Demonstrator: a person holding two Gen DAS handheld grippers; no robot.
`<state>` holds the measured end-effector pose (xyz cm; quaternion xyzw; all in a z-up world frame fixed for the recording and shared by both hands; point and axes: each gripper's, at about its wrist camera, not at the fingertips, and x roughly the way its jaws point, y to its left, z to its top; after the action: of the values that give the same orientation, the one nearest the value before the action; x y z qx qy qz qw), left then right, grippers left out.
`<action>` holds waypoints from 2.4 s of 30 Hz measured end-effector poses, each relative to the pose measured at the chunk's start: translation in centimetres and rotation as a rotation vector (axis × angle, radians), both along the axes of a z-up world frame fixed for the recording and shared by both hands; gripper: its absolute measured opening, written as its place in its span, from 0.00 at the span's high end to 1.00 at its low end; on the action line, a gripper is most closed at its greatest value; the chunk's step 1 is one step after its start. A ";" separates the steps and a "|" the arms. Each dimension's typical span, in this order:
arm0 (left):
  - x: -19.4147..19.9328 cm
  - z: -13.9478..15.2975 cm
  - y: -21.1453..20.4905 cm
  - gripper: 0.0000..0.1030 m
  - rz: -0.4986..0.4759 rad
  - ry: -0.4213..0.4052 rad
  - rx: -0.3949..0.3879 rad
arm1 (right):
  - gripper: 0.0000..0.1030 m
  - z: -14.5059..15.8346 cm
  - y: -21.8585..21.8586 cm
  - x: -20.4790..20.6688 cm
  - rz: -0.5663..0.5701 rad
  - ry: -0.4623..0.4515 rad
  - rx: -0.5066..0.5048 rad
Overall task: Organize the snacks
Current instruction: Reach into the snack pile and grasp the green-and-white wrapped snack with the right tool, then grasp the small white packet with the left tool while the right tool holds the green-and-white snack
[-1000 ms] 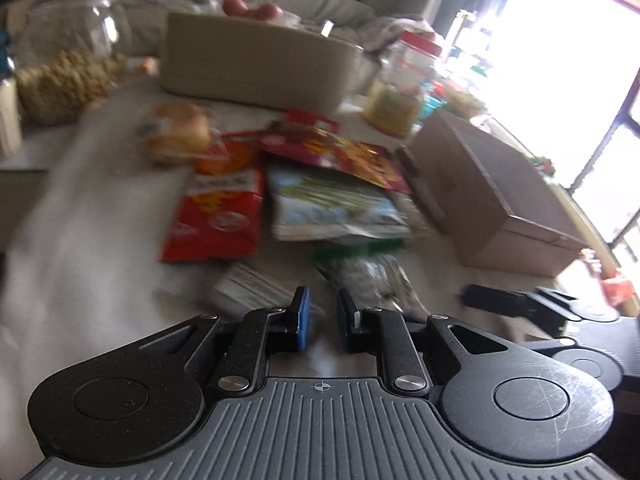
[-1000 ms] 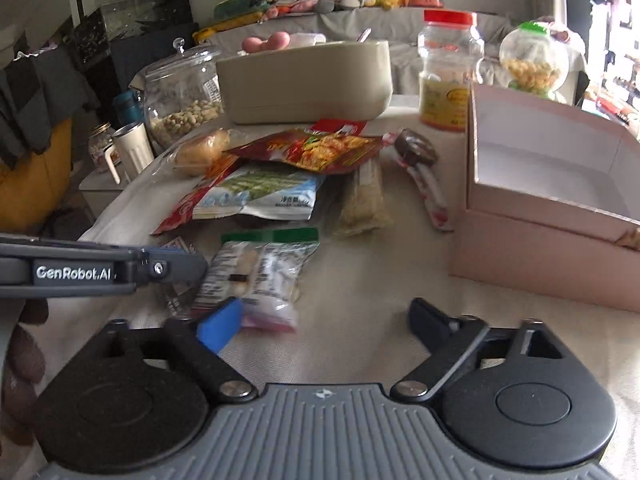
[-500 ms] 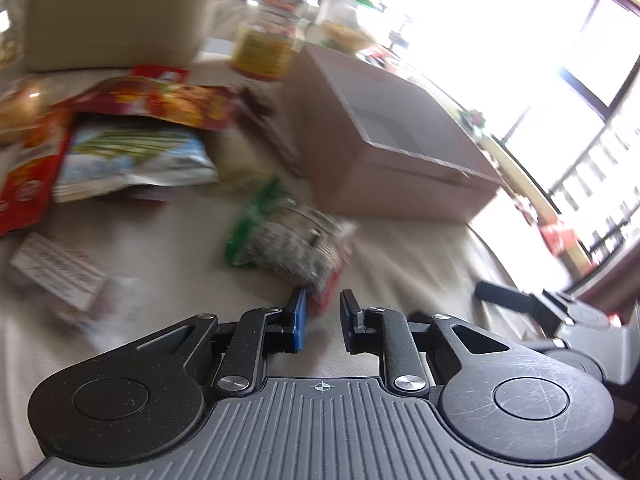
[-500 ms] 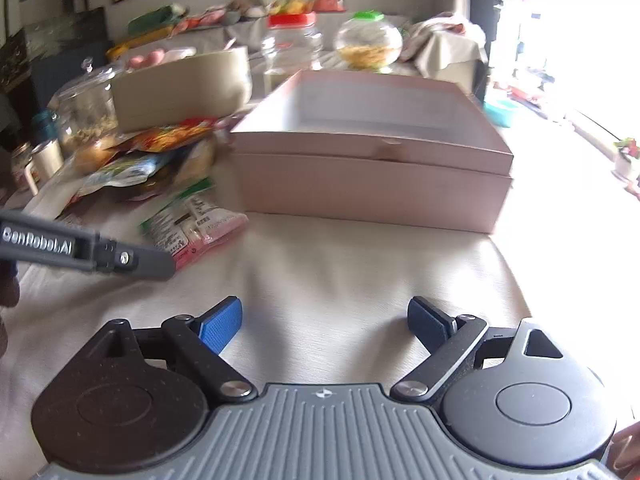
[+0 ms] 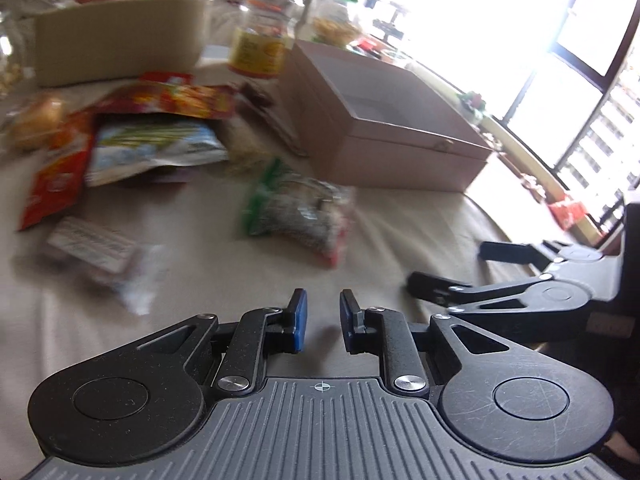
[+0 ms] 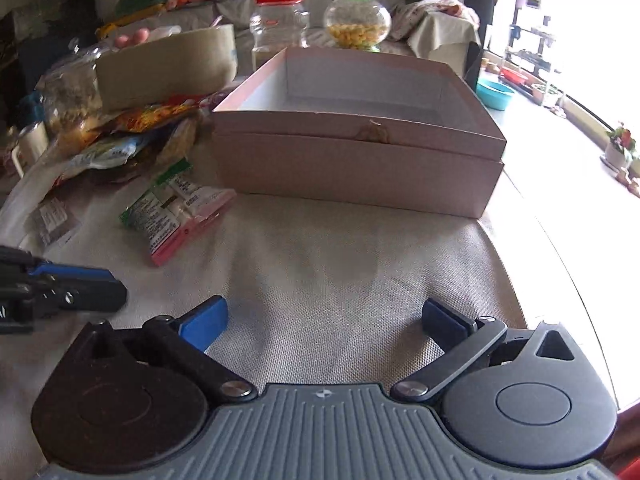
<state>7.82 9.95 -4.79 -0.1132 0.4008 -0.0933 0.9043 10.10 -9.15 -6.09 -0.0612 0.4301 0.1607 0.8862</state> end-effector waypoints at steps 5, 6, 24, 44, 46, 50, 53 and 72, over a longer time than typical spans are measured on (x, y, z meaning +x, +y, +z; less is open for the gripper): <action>-1.0 -0.1 1.8 0.80 0.049 -0.001 0.024 | 0.03 1.4 2.8 0.9 0.083 -0.022 0.177; -1.2 -0.1 2.1 0.80 0.051 -0.002 0.024 | 0.03 1.5 3.7 1.4 0.080 -0.026 0.201; 0.2 1.2 12.8 0.80 0.546 -0.103 -0.005 | 0.42 1.4 -1.1 -0.7 -0.070 -0.104 0.060; -2.0 2.2 5.5 0.77 0.262 -0.139 0.178 | 0.20 0.0 -5.4 -1.9 -0.151 -0.097 0.180; -2.7 2.5 7.2 0.79 0.395 -0.094 0.123 | 0.20 0.0 -5.4 -2.1 -0.153 -0.098 0.177; -2.4 0.8 10.6 0.79 0.526 -0.001 -0.037 | 0.20 0.0 -5.2 -2.2 -0.154 -0.102 0.162; -1.2 -0.3 11.6 0.78 0.542 0.004 -0.159 | 0.19 0.0 -5.2 -2.3 -0.156 -0.102 0.169; -0.8 -0.4 -2.6 0.53 -0.066 -0.083 0.245 | 0.00 -0.4 -3.7 -1.4 -0.067 -0.045 0.089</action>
<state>7.02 7.37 -5.20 0.0155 0.3749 -0.0781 0.9236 8.66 -12.84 -6.45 -0.0107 0.4044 0.1488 0.9023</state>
